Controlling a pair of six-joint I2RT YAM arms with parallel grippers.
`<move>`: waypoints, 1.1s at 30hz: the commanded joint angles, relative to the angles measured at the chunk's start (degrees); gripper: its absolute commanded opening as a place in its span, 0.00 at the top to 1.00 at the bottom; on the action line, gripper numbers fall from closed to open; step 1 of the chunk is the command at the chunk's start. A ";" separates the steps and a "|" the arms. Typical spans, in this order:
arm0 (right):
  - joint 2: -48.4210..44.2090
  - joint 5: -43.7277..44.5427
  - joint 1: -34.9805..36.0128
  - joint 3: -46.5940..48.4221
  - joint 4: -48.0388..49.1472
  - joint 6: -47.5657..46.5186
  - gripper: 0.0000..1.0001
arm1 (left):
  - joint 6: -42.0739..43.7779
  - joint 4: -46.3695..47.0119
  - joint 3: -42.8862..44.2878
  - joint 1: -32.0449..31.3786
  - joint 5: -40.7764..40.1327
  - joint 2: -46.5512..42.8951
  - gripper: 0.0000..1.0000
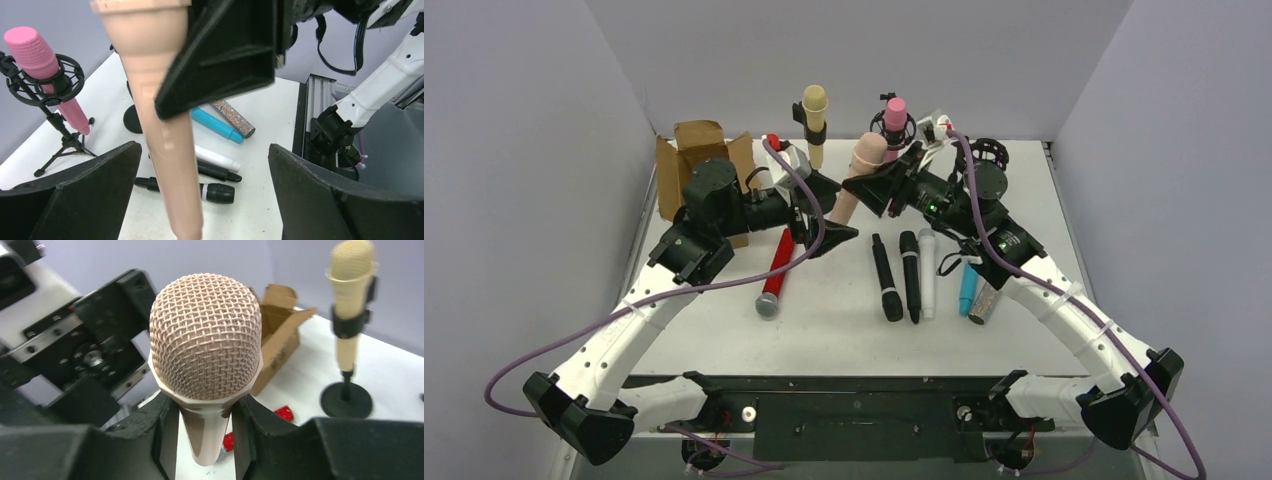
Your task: Attach the microphones to the stand
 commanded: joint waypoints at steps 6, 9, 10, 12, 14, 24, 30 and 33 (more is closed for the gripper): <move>-4.22 23.12 -11.47 10.45 -11.28 -18.40 1.00 | -1.73 -4.53 3.14 6.30 2.64 1.55 0.04; -3.51 27.54 -16.17 12.71 -11.99 -20.84 1.00 | -0.18 -5.09 0.76 11.79 3.48 1.36 0.04; -3.18 29.40 -18.21 13.36 -12.36 -20.82 1.00 | 0.49 -5.50 0.25 13.41 4.41 1.36 0.04; -2.15 31.14 -20.27 15.05 -12.55 -20.83 1.00 | 1.65 -6.08 -1.24 15.97 5.29 1.18 0.04; -1.41 32.65 -21.56 16.08 -12.07 -21.04 1.00 | 4.54 -6.42 -2.89 18.25 5.50 0.68 0.04; 4.18 38.21 -23.80 21.93 -14.32 -25.07 1.00 | 8.85 -7.62 -8.83 23.27 4.42 -1.16 0.04; 9.57 40.07 -24.67 26.79 -20.35 -25.34 1.00 | 9.21 -7.95 -9.01 23.31 3.87 -1.01 0.04; 10.66 40.81 -24.86 27.40 -21.63 -25.40 1.00 | 9.72 -8.26 -9.13 23.33 3.34 -0.87 0.04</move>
